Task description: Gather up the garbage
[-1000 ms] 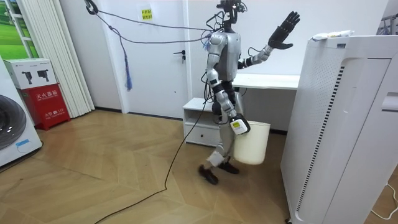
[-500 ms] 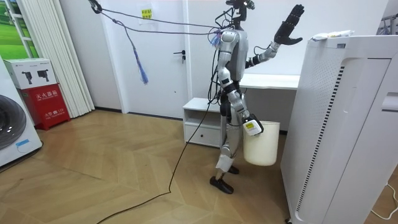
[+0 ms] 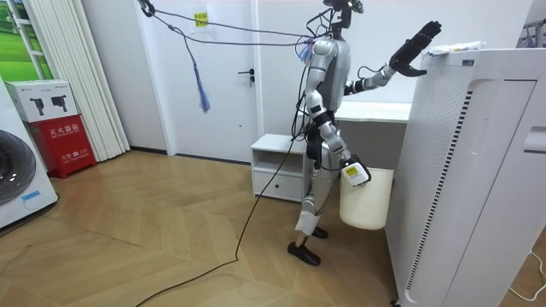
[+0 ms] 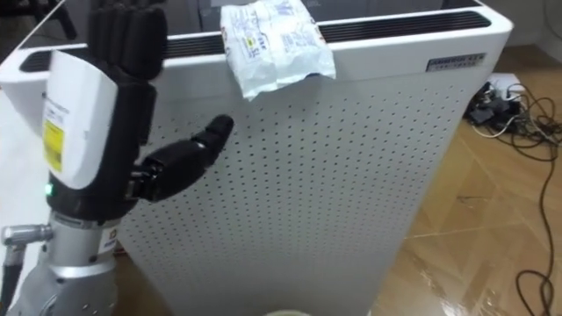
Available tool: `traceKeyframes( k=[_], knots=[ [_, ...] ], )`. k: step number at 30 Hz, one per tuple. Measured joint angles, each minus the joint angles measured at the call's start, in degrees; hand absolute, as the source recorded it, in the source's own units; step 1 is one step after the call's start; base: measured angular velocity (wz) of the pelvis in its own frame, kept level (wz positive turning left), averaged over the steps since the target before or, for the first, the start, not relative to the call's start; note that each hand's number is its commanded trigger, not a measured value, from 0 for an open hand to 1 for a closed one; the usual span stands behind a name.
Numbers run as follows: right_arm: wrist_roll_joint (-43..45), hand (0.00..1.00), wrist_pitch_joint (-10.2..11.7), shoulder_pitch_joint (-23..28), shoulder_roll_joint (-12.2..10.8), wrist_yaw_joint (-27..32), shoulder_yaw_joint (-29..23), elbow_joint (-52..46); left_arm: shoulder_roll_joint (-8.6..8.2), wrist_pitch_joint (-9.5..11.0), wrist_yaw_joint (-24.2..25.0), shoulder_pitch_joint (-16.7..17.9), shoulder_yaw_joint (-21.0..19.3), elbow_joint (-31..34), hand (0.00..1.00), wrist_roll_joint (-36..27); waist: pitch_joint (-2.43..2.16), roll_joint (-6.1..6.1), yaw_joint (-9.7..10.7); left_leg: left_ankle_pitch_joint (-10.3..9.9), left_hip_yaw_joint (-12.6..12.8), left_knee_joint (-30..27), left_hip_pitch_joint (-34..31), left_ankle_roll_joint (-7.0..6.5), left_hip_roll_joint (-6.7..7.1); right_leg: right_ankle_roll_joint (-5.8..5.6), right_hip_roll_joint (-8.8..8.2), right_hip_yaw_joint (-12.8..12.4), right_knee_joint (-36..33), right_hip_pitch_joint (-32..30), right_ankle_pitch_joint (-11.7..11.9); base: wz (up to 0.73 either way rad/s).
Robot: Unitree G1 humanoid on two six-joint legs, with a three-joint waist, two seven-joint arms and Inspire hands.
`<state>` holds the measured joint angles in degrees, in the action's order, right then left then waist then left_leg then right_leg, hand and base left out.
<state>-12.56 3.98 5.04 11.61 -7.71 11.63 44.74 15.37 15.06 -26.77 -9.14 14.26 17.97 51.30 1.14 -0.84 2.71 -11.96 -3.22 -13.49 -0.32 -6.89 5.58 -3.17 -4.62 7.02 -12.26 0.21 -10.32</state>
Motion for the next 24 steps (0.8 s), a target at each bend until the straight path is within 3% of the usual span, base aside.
traceKeyframes(
  k=[9,15,24],
  knots=[
    [-0.47,1.00,0.00,-1.77,0.15,0.02,0.02,-0.39,1.60,-2.59,4.14,-0.30,6.58,-0.03,0.00,-0.28,-0.65,-1.27,2.15,0.01,0.33,0.73,0.28,0.01,-0.50,0.14,0.65,-0.98,1.81,0.44,1.16,-0.05],
    [-0.46,1.00,-0.08,-1.76,0.35,-0.07,0.07,-0.45,2.06,-4.28,5.75,-0.28,6.71,-0.10,0.00,-0.29,-0.44,-2.63,2.05,0.12,1.34,1.49,1.33,0.17,-0.91,0.29,1.06,-1.87,2.55,1.14,1.74,-0.08],
    [-0.23,1.00,-0.31,-1.75,1.03,-0.65,0.09,-0.44,2.93,-5.09,6.56,-1.61,6.04,-1.60,0.00,-0.18,-0.40,-2.81,2.16,0.18,1.84,1.73,1.19,0.24,-1.09,0.36,1.27,-2.21,2.43,0.85,1.80,-0.01]
  ],
)
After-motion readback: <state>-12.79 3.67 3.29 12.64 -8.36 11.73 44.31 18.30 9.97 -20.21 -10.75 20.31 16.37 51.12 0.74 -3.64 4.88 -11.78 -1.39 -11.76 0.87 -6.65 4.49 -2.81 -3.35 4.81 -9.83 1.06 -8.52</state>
